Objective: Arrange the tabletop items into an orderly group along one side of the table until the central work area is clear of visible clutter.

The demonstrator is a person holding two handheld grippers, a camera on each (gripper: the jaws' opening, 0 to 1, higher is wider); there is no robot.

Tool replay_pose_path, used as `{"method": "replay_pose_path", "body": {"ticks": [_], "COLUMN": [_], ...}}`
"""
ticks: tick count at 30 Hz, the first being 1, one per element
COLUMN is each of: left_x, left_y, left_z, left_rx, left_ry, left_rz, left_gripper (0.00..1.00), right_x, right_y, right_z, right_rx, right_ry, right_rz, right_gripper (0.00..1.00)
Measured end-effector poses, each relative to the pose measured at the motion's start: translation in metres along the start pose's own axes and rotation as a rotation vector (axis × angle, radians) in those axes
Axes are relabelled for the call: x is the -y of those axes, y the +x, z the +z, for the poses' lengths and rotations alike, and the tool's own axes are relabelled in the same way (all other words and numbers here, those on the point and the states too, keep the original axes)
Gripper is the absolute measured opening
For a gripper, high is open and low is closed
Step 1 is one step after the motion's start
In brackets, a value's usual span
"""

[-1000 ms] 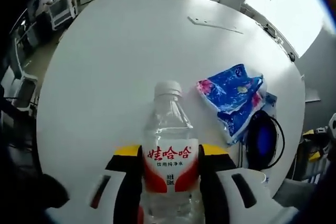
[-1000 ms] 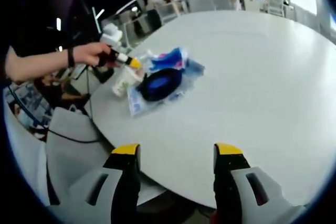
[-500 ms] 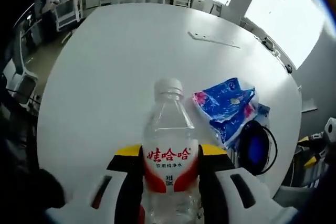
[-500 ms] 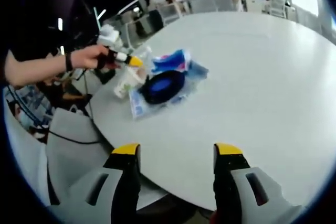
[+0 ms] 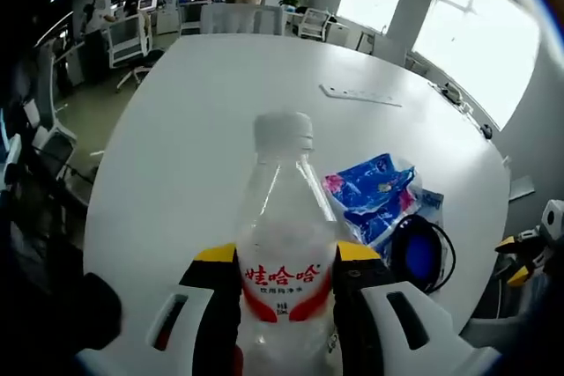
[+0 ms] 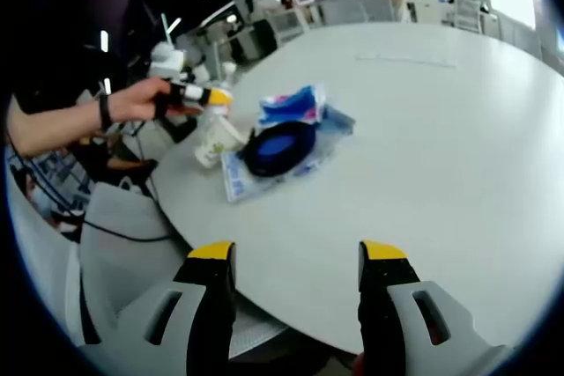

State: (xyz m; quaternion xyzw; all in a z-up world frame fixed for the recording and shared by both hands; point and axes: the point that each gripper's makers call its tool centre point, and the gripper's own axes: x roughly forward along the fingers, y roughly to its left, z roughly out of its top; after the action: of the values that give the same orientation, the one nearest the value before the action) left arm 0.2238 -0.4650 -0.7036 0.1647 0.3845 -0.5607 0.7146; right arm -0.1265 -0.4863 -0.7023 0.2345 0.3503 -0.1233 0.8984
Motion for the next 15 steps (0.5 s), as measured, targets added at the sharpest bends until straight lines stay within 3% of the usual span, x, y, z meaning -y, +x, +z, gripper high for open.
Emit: {"method": "replay_pose_path", "body": {"ticks": [15], "left_x": [-0.002], "left_y": [-0.026], "left_z": [-0.011], "left_rx": [0.044], "left_ry": [0.015], "left_rz": [0.032], "left_gripper": [0.39], "right_x": [-0.002], "right_y": [-0.003], "right_z": [-0.004], "right_rx": [0.0], "right_ry": [-0.011], "right_rz": [0.013], "right_gripper": [0.54]}}
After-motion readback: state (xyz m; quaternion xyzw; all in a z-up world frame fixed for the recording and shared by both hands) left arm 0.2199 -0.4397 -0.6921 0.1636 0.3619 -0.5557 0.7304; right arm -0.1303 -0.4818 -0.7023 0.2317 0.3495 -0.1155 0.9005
